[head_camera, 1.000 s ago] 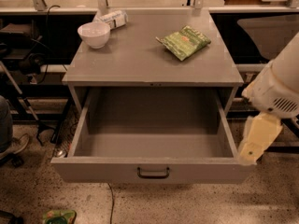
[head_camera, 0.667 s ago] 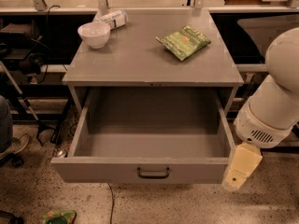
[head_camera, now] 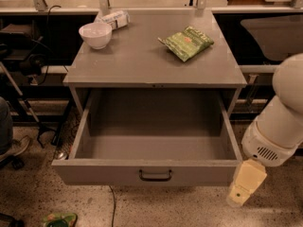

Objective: Close top drawer

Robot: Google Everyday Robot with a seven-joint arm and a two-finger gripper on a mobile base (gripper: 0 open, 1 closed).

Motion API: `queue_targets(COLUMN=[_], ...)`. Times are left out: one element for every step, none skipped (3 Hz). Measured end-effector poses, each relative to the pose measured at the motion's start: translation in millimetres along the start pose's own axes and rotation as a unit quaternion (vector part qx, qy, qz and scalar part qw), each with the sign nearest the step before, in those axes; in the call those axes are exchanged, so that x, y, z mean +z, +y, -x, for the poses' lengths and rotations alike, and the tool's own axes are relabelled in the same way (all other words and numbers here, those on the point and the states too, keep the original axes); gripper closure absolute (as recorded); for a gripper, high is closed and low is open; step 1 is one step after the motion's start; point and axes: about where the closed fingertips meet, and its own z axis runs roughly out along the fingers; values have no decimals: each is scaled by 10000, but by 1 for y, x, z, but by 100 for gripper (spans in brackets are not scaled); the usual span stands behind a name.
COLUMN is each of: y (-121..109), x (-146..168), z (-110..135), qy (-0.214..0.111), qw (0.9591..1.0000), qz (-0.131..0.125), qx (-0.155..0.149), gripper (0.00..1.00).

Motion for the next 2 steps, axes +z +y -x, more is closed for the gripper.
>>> queue_targets(y=[10,14], x=[46,72], z=[-25,-37], qy=[-15,-89], qw=[9979,9958], qz=[425,523], qx=[486,740], gripper=[16,39])
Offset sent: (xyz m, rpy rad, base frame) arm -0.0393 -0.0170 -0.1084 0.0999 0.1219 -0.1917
